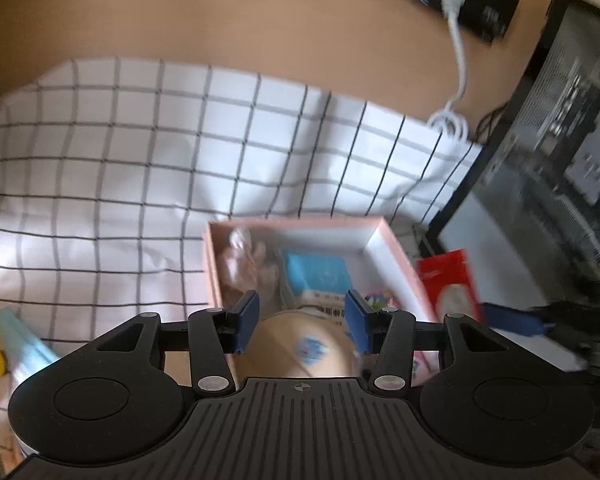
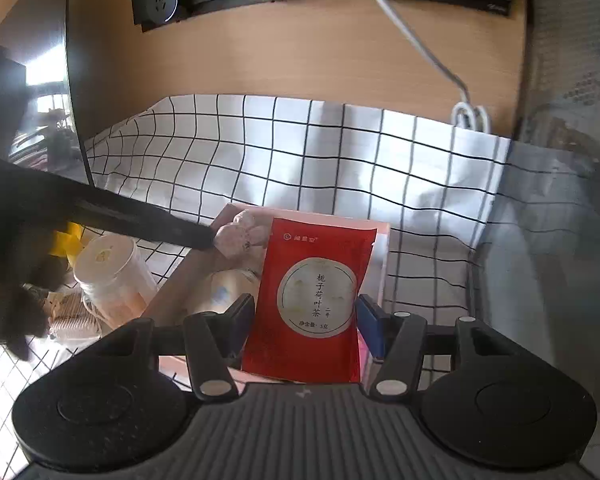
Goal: Organize soft objects
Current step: 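Lower the beige case into the box with the left tool while the right tool carries the packet, then open the right tool to drop the red packet into the box, then grasp the yellow plastic cup-shaped toy with the left tool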
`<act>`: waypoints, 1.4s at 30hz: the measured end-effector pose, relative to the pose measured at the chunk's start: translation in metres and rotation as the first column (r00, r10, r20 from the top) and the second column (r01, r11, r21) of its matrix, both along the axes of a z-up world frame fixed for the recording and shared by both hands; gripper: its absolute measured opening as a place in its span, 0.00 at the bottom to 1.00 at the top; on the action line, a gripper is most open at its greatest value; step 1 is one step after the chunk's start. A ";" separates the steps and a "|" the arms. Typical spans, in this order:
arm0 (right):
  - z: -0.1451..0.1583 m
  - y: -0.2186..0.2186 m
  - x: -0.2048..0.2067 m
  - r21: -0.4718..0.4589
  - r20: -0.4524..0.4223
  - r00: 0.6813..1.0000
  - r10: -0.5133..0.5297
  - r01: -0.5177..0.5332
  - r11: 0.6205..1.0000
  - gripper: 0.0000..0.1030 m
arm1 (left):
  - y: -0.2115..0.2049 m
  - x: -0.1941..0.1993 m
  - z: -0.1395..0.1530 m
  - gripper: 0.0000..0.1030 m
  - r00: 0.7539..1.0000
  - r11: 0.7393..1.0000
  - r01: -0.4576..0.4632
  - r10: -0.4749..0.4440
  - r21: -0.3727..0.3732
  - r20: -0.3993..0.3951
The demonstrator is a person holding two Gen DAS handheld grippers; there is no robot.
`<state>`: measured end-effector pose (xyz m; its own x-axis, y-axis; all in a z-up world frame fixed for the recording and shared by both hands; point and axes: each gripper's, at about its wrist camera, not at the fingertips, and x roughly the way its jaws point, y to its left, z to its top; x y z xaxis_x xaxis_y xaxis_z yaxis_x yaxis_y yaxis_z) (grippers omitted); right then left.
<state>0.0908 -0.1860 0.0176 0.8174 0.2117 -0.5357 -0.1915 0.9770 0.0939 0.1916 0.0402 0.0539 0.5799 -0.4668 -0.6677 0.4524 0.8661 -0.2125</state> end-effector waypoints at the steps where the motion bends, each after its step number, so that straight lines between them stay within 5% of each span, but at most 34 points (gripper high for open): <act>1: -0.003 0.003 0.005 -0.006 -0.004 1.000 -0.004 0.004 1.000 0.54 | 0.005 -0.005 0.004 0.50 1.000 1.000 -0.004 0.004 -0.004 0.007; 9: -0.027 0.019 0.032 -0.027 -0.082 0.996 -0.032 0.030 0.999 0.67 | 0.055 -0.053 0.003 0.50 0.999 0.999 -0.034 0.033 0.010 0.015; 16: -0.014 0.034 0.019 -0.052 -0.063 0.996 -0.061 0.058 0.997 0.73 | 0.126 -0.086 -0.013 0.50 0.990 0.990 -0.142 0.142 0.000 -0.017; 25: 0.047 0.124 -0.003 -0.072 0.025 0.997 0.068 -0.066 0.995 0.75 | 0.221 -0.111 0.007 0.50 0.956 0.960 -0.280 0.281 -0.015 0.083; 32: 0.109 0.217 0.000 -0.042 0.050 0.978 0.200 -0.198 0.979 0.75 | 0.301 -0.120 0.040 0.50 0.906 0.924 -0.381 0.379 -0.026 0.188; 39: 0.168 0.286 0.003 -0.036 0.135 0.950 0.281 -0.278 0.960 0.75 | 0.364 -0.112 0.091 0.50 0.838 0.899 -0.436 0.420 -0.033 0.348; 42: 0.179 0.297 0.006 -0.045 0.161 0.942 0.294 -0.291 0.956 0.77 | 0.371 -0.096 0.101 0.50 0.841 0.906 -0.423 0.403 -0.024 0.361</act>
